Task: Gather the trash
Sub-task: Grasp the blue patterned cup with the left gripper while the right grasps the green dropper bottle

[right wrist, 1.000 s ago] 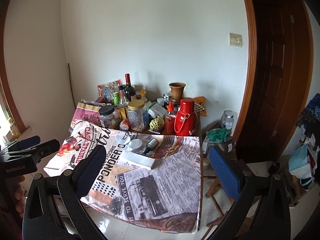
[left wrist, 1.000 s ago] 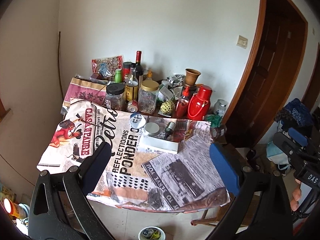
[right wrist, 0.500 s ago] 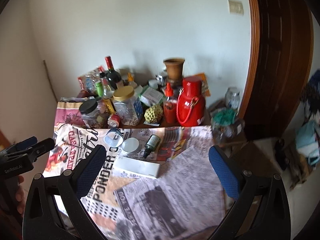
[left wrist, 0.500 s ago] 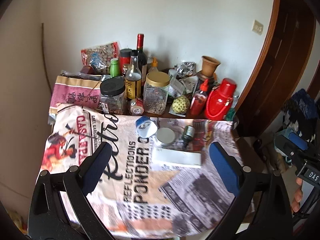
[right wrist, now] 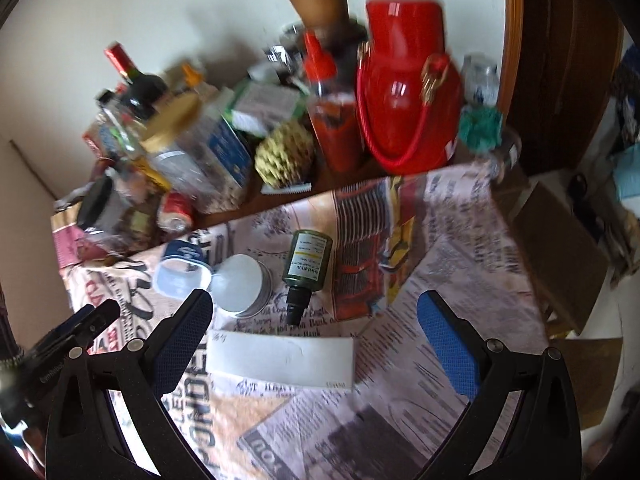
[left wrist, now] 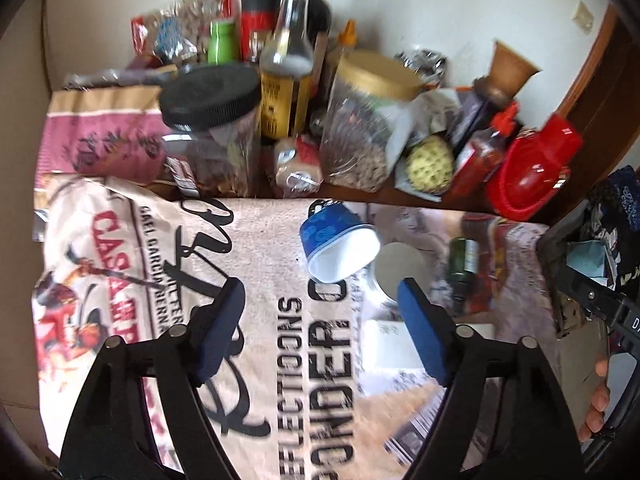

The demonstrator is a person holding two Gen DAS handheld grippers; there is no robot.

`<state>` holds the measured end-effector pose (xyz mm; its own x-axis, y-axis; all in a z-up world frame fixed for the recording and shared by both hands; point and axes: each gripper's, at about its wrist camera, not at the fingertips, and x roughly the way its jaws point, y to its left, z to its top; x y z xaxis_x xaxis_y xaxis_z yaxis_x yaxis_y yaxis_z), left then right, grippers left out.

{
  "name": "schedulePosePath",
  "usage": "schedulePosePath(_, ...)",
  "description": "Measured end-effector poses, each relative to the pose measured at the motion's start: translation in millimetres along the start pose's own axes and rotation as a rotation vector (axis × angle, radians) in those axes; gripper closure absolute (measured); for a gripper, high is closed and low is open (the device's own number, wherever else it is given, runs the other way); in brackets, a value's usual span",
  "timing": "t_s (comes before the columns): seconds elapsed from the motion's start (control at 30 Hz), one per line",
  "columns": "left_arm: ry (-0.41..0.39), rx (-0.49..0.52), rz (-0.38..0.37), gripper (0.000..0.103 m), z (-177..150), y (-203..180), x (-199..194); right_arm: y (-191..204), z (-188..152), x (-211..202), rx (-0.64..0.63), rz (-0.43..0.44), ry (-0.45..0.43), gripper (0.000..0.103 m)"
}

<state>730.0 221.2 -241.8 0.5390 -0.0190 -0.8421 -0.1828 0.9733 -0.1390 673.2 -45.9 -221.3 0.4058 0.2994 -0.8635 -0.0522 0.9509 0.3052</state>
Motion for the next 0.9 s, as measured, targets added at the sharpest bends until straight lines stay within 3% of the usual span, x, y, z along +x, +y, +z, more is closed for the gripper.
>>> schedulePosePath(0.13, 0.043, -0.010, -0.033, 0.040, 6, 9, 41, 1, 9, 43, 0.025, -0.003, 0.071, 0.012)
schedulePosePath(0.2, 0.059, -0.021, -0.044, 0.045, 8, 13, 59, 0, 11, 59, 0.041, -0.004, 0.099, 0.021)
schedulePosePath(0.4, 0.081, -0.062, -0.050, 0.061, 16, 23, 92, 3, 13, 101, 0.058, -0.044, 0.179, 0.040)
schedulePosePath(0.57, 0.096, -0.079, -0.058, 0.093, 20, 25, 106, 8, 9, 114, 0.038, -0.073, 0.202, 0.056)
schedulePosePath(0.6, 0.097, -0.075, -0.051, 0.094, 21, 24, 107, 10, 9, 113, 0.023, -0.084, 0.188, 0.063)
schedulePosePath(0.9, 0.099, -0.037, -0.028, 0.098, 20, 18, 96, 26, -2, 107, -0.070, -0.097, 0.172, 0.064)
